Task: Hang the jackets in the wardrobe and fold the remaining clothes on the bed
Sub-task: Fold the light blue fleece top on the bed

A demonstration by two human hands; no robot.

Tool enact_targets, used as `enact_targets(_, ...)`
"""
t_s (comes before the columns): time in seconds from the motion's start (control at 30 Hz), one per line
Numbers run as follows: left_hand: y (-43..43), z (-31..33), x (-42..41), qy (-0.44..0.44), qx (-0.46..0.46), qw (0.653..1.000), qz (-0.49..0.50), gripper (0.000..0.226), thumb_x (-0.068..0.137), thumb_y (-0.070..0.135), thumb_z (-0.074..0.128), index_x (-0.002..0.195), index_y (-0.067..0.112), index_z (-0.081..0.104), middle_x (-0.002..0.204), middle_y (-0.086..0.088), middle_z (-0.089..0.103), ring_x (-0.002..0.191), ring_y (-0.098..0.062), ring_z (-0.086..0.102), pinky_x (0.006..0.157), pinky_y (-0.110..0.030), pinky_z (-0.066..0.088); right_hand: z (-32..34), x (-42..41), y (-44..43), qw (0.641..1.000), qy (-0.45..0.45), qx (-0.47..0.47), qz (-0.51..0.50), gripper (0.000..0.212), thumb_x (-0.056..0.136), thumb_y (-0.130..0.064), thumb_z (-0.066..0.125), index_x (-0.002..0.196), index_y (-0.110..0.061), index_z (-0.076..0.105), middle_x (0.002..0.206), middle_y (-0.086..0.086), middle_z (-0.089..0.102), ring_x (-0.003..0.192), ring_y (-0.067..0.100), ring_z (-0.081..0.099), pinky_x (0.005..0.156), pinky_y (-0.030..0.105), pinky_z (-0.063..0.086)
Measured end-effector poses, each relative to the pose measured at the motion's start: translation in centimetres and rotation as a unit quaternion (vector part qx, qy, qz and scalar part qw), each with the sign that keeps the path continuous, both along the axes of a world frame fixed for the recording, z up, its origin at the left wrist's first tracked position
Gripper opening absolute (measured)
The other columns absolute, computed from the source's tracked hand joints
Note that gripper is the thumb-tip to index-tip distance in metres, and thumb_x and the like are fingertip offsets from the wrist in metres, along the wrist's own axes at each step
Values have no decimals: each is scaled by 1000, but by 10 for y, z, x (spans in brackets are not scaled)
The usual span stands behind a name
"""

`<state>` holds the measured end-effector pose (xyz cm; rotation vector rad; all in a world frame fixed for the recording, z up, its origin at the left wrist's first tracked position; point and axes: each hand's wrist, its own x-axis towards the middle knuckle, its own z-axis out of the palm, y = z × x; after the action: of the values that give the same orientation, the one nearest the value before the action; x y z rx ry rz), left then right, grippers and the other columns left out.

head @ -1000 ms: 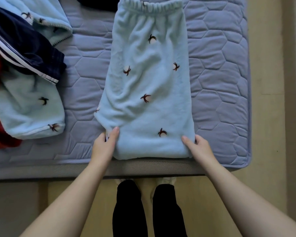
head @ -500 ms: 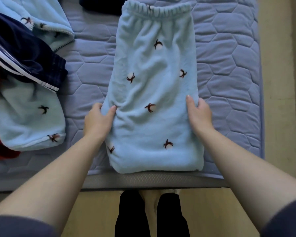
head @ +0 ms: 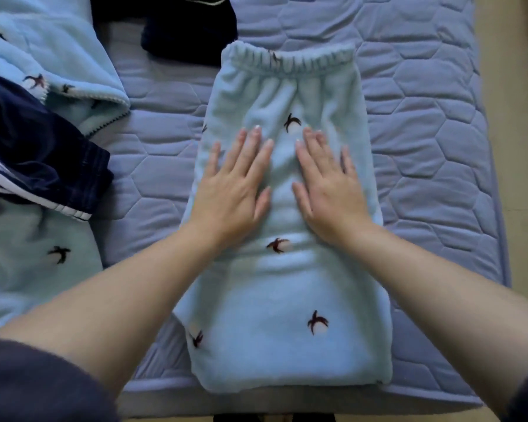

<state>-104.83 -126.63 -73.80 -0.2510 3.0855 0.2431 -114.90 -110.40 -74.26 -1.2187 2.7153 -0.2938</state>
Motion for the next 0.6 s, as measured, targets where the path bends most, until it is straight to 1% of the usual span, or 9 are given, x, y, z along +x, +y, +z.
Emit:
enact_targets(0.07,-15,-20,-11,-83,-35,996,-6,68,94,51,33,153,25,12,161,-10,5,148,-27,5,117,-49,3,-20,-11,-3,996,-1,90,0,65,96,-44,38,153,-25,14,161,3,3,149,19,5,117,49,3)
enact_targets(0.13,-39,-35,-12,-129,-22,987,93,68,95,56,29,153,30,6,161,-9,-2,148,-28,0,117,-50,0,-33,-30,5,990,-20,119,-70,66,95,-50,35,153,-33,8,162,2,-3,149,17,-2,117,51,0)
enact_targets(0.2,-56,-39,-11,-159,18,969,189,66,96,54,27,153,30,2,161,-9,-2,148,-27,-1,118,-52,1,-36,-45,11,986,-51,107,-120,69,94,-50,34,153,-29,6,162,1,-3,148,17,-5,116,55,-3)
enact_targets(0.27,-59,-31,-12,-141,27,965,221,65,98,47,26,154,24,3,161,-10,-4,148,-26,-3,118,-52,1,-27,-44,8,987,-41,76,-139,68,96,-46,33,154,-21,7,162,3,0,148,19,-4,114,57,-5)
enact_targets(0.33,-53,-17,-18,-42,17,982,181,67,94,39,27,153,15,8,160,-13,-2,148,-28,-2,118,-50,1,-14,-36,-3,993,0,24,-115,68,95,-43,31,153,-13,13,161,8,4,149,22,1,114,55,-5)
enact_targets(0.4,-43,-6,-33,21,9,997,71,69,90,35,32,153,13,14,160,-11,5,148,-26,4,118,-48,4,-6,-35,-18,999,31,8,-36,68,93,-41,31,152,-10,18,160,10,9,148,24,7,116,52,-1)
enact_targets(0.47,-39,-10,-56,4,-22,1000,-18,64,94,38,34,153,20,16,161,-6,9,148,-22,7,118,-46,7,-11,-54,-35,999,39,29,-4,66,96,-43,32,152,-13,16,161,9,10,148,22,7,117,49,1)
enact_targets(0.53,-46,-21,-79,-53,-36,998,0,62,97,47,29,153,27,12,161,-4,8,148,-19,8,118,-46,6,-19,-83,-48,997,27,69,-37,68,98,-49,30,153,-16,11,161,5,8,148,19,5,119,46,0)
enact_targets(0.6,-53,-33,-88,-68,-34,996,40,63,98,51,26,153,26,10,161,-1,8,147,-16,8,118,-48,3,-31,-98,-50,993,31,99,-47,70,96,-54,25,154,-18,7,162,2,6,148,17,2,119,46,-2)
